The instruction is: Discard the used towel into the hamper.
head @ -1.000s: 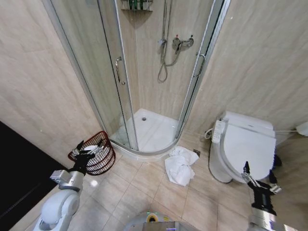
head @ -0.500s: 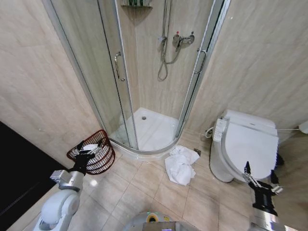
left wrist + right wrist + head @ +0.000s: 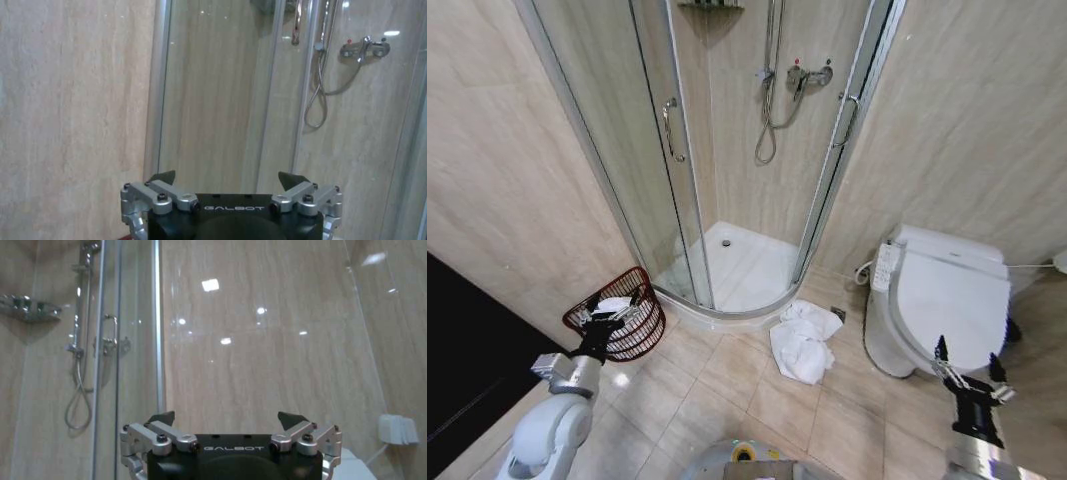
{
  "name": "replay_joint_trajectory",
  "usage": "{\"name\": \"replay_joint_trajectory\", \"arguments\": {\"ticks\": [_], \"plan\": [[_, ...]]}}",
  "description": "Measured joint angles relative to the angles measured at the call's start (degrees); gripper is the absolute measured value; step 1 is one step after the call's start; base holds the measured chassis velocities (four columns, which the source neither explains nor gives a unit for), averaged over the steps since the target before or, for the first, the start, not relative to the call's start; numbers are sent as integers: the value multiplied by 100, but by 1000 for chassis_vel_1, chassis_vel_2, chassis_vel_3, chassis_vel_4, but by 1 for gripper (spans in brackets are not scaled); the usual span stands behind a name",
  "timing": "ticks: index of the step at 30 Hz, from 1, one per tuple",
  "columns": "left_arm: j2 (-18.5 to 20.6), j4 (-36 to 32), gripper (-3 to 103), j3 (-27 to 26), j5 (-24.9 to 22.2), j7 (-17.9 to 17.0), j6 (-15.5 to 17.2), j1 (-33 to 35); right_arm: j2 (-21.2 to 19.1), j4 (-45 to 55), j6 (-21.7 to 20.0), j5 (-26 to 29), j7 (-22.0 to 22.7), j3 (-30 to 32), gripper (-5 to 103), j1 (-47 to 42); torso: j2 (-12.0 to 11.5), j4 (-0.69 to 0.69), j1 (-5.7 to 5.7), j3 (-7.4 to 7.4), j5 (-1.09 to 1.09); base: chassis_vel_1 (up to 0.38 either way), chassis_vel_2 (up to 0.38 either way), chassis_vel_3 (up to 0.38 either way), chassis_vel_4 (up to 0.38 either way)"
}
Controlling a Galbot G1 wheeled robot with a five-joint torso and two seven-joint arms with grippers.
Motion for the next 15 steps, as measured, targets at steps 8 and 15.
{"name": "replay_joint_trajectory", "arguments": {"ticks": [8, 15], "plan": [[0, 0, 100, 0, 0, 0, 0, 0, -3, -52, -50, -31, 132, 12, 100, -9, -236, 0, -105, -132, 0, 0, 0, 0, 0], [0, 0, 100, 0, 0, 0, 0, 0, 1, -70, -57, -106, 216, 41, 100, -28, -402, 0, -184, -219, 0, 0, 0, 0, 0]]}}
